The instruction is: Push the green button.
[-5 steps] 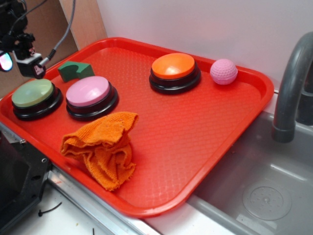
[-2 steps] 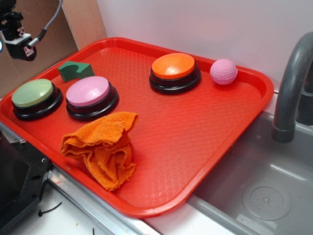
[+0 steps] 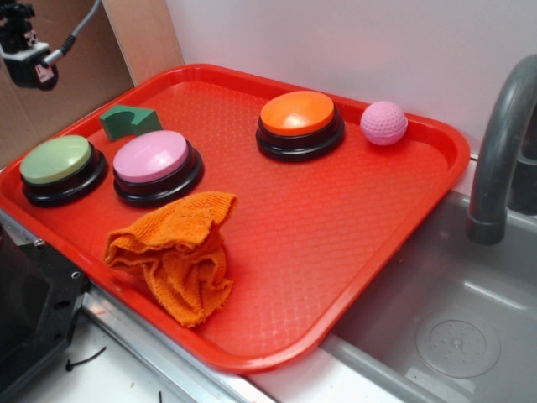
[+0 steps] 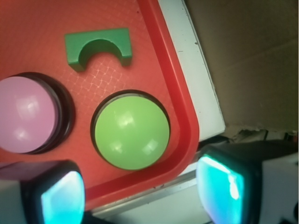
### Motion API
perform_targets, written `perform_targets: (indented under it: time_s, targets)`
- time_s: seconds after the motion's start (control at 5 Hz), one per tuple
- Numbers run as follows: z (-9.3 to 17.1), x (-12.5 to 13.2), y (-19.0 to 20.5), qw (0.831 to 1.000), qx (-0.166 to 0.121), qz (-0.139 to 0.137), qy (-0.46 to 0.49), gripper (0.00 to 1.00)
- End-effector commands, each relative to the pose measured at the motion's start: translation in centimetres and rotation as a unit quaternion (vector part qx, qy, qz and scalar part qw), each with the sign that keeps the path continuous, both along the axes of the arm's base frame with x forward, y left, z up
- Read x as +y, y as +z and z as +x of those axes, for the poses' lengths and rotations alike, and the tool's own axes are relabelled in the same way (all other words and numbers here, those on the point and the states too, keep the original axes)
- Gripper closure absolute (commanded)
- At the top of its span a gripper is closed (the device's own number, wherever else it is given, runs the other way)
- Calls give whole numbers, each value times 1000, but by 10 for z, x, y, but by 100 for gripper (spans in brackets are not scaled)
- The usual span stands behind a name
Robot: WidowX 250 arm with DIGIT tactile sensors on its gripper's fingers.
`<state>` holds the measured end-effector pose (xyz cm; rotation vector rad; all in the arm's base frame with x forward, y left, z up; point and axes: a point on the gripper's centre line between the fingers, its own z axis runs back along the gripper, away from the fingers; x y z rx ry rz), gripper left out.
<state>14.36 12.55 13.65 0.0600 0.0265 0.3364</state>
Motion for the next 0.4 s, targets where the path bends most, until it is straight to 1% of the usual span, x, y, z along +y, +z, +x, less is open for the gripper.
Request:
perform_targets:
  time_s: [0.0,0.2]
  targets:
    - [-1,1,30,999,-31,36,9,0]
    - [0,1,29,999,-27,46,6,0]
